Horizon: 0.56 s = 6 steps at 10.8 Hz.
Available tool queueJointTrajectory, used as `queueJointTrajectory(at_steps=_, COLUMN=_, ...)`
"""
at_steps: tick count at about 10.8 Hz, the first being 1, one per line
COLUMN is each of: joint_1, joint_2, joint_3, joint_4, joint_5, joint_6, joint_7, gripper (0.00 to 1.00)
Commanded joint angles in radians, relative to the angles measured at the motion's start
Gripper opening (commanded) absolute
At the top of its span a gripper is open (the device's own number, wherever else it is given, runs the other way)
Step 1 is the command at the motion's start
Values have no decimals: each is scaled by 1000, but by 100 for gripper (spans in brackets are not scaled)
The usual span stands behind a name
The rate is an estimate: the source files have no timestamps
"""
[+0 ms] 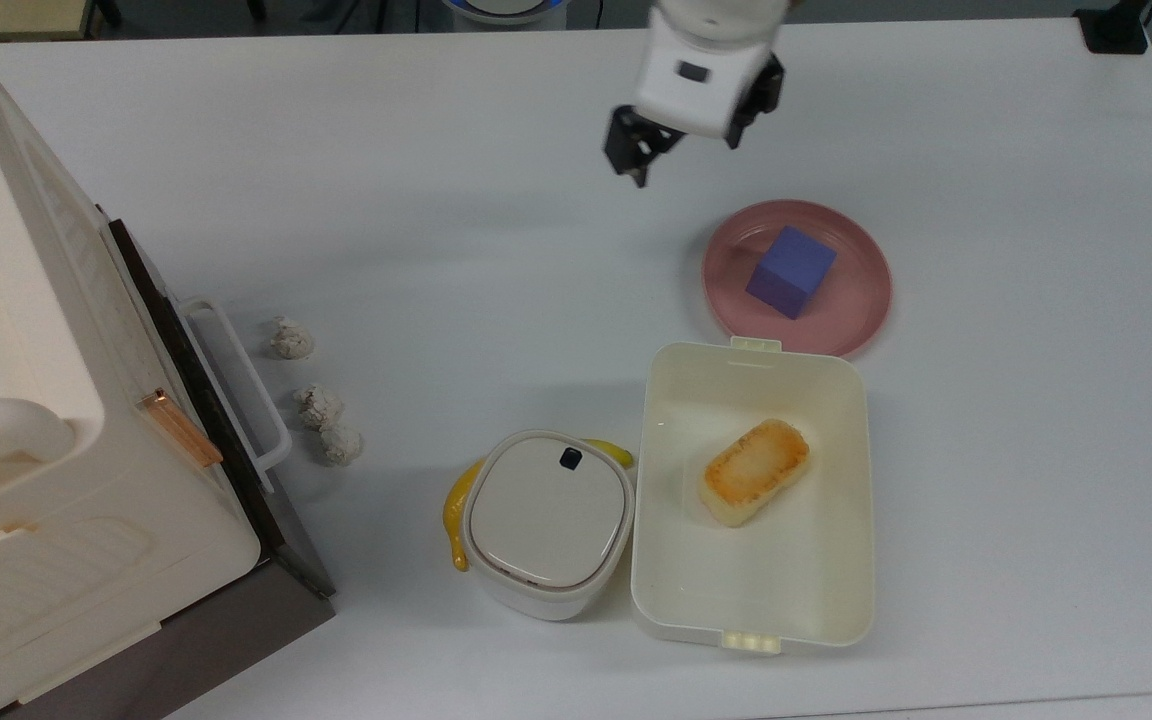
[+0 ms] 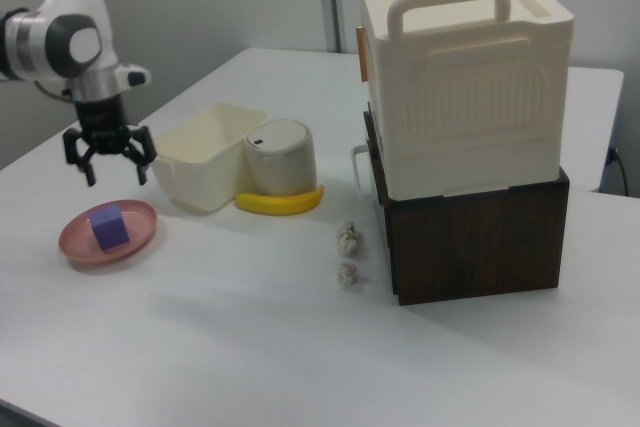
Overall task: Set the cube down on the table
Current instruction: 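Move the gripper over the purple cube on the pink plate and descend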
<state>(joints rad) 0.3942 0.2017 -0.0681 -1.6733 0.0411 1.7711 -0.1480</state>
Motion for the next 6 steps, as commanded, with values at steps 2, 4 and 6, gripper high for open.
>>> queueJointTrajectory(at_steps=2, joint_1=110, joint_2=128, joint_3=-19, joint_4=6, joint_5=-17, joint_6=103, joint_7=-79, gripper=100)
queueJointTrajectory(at_steps=4, joint_1=156, joint_2=191, joint_3=-19, joint_4=7, joint_5=-56, joint_6=203, joint_7=-70, gripper=100)
queueJointTrajectory(at_steps=6, joint_1=181, joint_2=248, joint_3=-15, joint_4=9, joint_5=-93, joint_6=266, joint_7=-64, gripper=100)
